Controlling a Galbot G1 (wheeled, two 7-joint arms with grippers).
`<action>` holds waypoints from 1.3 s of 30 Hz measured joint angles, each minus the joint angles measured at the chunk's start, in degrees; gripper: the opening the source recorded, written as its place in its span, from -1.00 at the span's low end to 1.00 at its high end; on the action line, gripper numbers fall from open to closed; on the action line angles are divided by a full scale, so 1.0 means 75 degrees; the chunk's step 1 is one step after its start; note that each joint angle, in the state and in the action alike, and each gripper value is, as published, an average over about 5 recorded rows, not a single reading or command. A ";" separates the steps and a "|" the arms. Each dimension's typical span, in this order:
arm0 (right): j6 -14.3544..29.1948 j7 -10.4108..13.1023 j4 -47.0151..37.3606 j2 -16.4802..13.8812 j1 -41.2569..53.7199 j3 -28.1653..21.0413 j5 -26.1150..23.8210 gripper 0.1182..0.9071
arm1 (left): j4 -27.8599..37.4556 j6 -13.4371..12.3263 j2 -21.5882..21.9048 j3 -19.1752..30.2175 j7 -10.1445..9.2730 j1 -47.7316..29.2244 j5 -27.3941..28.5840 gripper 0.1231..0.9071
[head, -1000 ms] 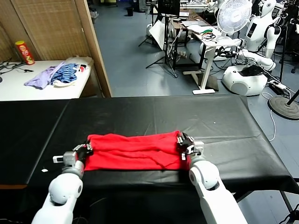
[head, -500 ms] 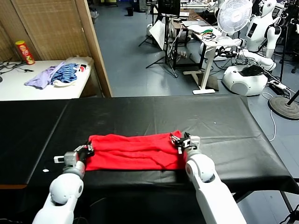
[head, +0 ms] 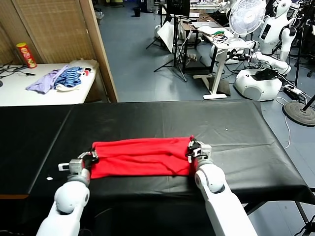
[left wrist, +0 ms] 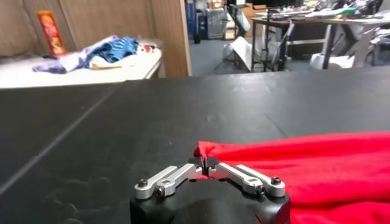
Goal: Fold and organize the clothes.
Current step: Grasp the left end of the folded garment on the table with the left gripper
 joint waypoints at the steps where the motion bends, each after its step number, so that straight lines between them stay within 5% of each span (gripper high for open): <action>1: 0.0008 -0.0081 0.0053 -0.0040 -0.0047 0.0035 -0.0003 -0.96 | 0.0015 0.0000 -0.0008 0.0005 0.0021 -0.0010 -0.0005 -0.97; 5: 0.0021 -0.0277 0.0379 -0.0217 -0.0295 0.0201 0.0000 -0.64 | -0.0029 -0.0005 -0.0001 0.0006 0.0178 0.0021 -0.0101 -0.89; 13: -0.0073 -0.0286 0.1393 -0.0563 -0.0970 0.0540 0.0423 0.48 | -0.0440 0.0073 0.0205 -0.0220 0.0231 0.0242 -0.0882 0.16; 16: -0.0099 -0.0275 0.1745 -0.0658 -0.1210 0.0644 0.0584 0.68 | -0.0724 0.0205 0.0222 -0.0363 0.0192 0.0419 -0.1315 0.53; 19: -0.0101 -0.0272 0.2021 -0.0701 -0.1390 0.0698 0.0651 0.72 | -0.1073 0.0358 0.0164 -0.0493 0.0113 0.0664 -0.1780 0.69; 31: -0.0081 -0.0280 0.2553 -0.0758 -0.1686 0.0707 0.0625 0.72 | -0.1353 0.0445 -0.0255 -0.0406 0.0271 0.1282 -0.1923 0.68; 35: -0.0052 -0.0282 0.2628 -0.0762 -0.1779 0.0723 0.0575 0.72 | -0.1264 0.0459 -0.0316 -0.0346 0.0324 0.1219 -0.1919 0.41; 39: -0.0043 -0.0297 0.2687 -0.0735 -0.1849 0.0725 0.0478 0.72 | -0.1137 0.0484 -0.0326 -0.0315 0.0312 0.1139 -0.1882 -0.10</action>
